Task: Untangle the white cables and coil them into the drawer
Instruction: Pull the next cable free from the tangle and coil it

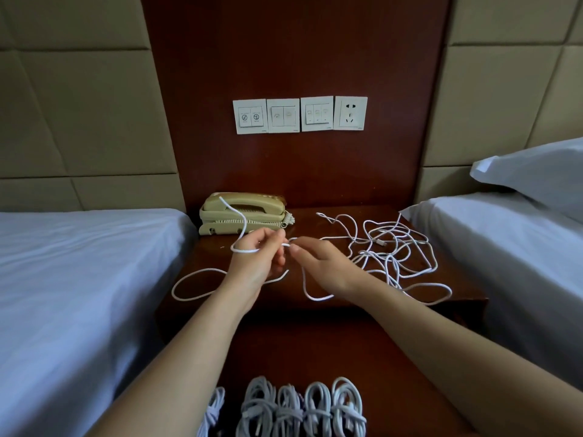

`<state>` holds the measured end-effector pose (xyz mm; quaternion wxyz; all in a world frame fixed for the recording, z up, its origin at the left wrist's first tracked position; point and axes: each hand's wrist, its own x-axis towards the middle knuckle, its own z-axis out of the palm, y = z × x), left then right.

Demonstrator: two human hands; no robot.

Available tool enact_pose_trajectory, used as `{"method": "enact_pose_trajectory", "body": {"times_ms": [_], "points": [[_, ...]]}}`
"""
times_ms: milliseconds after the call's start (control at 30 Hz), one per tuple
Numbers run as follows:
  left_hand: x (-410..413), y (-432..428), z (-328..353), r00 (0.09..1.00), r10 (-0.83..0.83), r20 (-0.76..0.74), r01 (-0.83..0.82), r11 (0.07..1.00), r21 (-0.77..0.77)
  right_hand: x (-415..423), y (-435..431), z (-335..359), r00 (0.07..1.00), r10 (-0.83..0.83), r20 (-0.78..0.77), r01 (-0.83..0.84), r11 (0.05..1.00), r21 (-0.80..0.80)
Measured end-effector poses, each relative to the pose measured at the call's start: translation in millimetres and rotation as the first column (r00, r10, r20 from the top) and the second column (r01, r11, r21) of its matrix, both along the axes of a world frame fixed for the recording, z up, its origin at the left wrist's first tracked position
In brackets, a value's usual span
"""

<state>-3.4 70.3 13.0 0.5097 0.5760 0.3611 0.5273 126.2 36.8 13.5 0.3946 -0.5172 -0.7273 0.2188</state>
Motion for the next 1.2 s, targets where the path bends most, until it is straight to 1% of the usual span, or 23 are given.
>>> {"method": "enact_pose_trajectory", "body": {"times_ms": [67, 100, 200, 267, 333, 367, 400, 467, 500, 567, 633, 700, 767, 867, 933, 1000, 1067, 1133, 1200], "points": [[1, -1, 2, 1.000, 0.000, 0.009, 0.000, 1.000, -0.005, -5, -2, 1, 0.995, -0.004, -0.096, 0.004, 1.000, -0.002], [1, -1, 2, 1.000, 0.004, 0.016, -0.004, 1.000, -0.014, -3, -2, 3, 0.995, -0.023, -0.101, 0.025, 1.000, 0.019], [-2, 2, 4, 0.998, 0.052, 0.046, -0.049, 0.997, -0.059, 4, -4, 11, 0.998, -0.051, -0.042, 0.054, 0.996, 0.078], [-4, 3, 6, 0.989, 0.091, 0.120, -0.074, 0.988, -0.139, 8, -4, 17, 0.998, -0.058, -0.026, 0.060, 0.994, 0.090], [-6, 4, 8, 0.970, 0.146, 0.195, -0.099, 0.968, -0.229, 15, -3, 21, 0.993, -0.112, -0.039, 0.115, 0.988, 0.107], [-7, 4, 9, 0.964, 0.179, 0.197, -0.128, 0.960, -0.248, 19, -3, 24, 0.989, -0.138, -0.047, 0.143, 0.984, 0.109], [-9, 5, 8, 0.964, 0.210, 0.164, -0.168, 0.956, -0.241, 24, -4, 26, 0.986, -0.159, -0.046, 0.163, 0.981, 0.106], [-12, 6, 5, 0.965, 0.251, 0.072, -0.234, 0.953, -0.191, 30, -6, 29, 0.984, -0.180, -0.008, 0.179, 0.979, 0.101], [-12, 6, 5, 0.963, 0.265, 0.050, -0.253, 0.952, -0.175, 32, -7, 29, 0.982, -0.188, 0.016, 0.186, 0.977, 0.106], [-12, 9, 7, 0.953, 0.294, 0.072, -0.277, 0.942, -0.189, 36, -6, 28, 0.970, -0.235, 0.056, 0.226, 0.965, 0.136], [-15, 13, 11, 0.938, 0.307, 0.164, -0.262, 0.933, -0.247, 41, -5, 28, 0.944, -0.314, 0.106, 0.291, 0.938, 0.189], [-21, 15, 13, 0.930, 0.249, 0.268, -0.171, 0.944, -0.284, 47, -4, 28, 0.918, -0.376, 0.129, 0.341, 0.912, 0.227], [-25, 11, 16, 0.941, 0.118, 0.316, -0.028, 0.961, -0.276, 50, -3, 26, 0.897, -0.427, 0.114, 0.387, 0.884, 0.263], [-28, 2, 20, 0.943, -0.113, 0.313, 0.206, 0.937, -0.282, 51, -2, 22, 0.845, -0.526, 0.098, 0.471, 0.817, 0.332], [-30, 0, 21, 0.934, -0.224, 0.280, 0.306, 0.903, -0.300, 53, -1, 20, 0.806, -0.582, 0.103, 0.520, 0.781, 0.346], [-30, 0, 19, 0.929, -0.285, 0.235, 0.352, 0.877, -0.327, 56, 0, 19, 0.790, -0.604, 0.109, 0.543, 0.770, 0.335], [-30, 0, 17, 0.931, -0.313, 0.188, 0.360, 0.874, -0.326, 58, -1, 19, 0.787, -0.607, 0.108, 0.547, 0.768, 0.335], [-30, 0, 15, 0.935, -0.327, 0.140, 0.354, 0.892, -0.281, 60, -2, 19, 0.786, -0.611, 0.093, 0.551, 0.760, 0.344], [-29, 0, 14, 0.933, -0.336, 0.129, 0.358, 0.904, -0.233, 61, -3, 21, 0.799, -0.597, 0.073, 0.542, 0.768, 0.340]]}}
